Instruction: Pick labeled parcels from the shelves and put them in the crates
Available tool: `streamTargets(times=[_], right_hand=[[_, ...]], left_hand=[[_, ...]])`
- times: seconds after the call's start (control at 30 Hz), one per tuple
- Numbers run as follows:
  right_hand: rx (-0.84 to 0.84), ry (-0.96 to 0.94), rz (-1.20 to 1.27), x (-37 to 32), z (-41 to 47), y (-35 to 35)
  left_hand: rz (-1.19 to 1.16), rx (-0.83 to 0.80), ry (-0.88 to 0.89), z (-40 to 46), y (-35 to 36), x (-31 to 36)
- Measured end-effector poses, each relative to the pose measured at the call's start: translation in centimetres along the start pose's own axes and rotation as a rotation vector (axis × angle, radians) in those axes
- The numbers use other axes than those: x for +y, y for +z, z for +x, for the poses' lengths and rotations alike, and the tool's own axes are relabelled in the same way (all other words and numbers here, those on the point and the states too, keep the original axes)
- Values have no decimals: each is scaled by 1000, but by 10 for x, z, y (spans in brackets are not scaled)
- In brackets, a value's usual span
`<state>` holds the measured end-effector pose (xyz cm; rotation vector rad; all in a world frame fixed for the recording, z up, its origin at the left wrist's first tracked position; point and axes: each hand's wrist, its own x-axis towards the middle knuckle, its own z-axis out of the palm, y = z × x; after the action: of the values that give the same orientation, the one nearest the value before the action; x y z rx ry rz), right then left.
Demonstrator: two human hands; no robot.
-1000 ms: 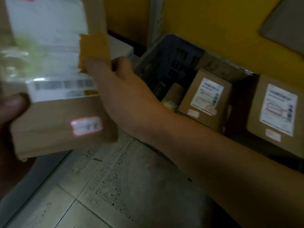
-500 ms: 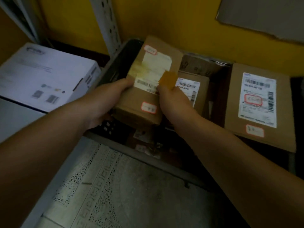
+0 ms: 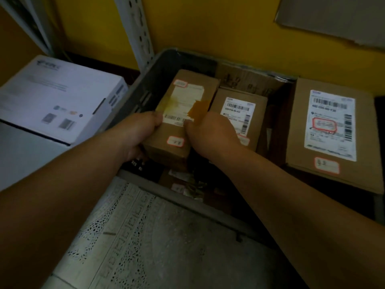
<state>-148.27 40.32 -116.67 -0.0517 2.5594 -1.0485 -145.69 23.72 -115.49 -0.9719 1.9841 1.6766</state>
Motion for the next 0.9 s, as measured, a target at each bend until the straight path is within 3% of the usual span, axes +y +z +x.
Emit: streamTargets(times=[0.17, 0.3, 0.63, 0.8, 0.9], right_hand=[[-28, -52, -160, -7, 2, -13], [-15, -15, -141, 1, 6, -21], [105, 12, -97, 7, 2, -23], [213, -184, -99, -39, -19, -36], [133, -367, -62, -87, -27, -30]], left_hand=[[66, -47, -19, 5, -6, 2], [81, -82, -12, 3, -8, 3], [331, 2, 217, -7, -9, 14], [436, 282, 540, -39, -21, 11], [345, 544, 639, -56, -56, 12]])
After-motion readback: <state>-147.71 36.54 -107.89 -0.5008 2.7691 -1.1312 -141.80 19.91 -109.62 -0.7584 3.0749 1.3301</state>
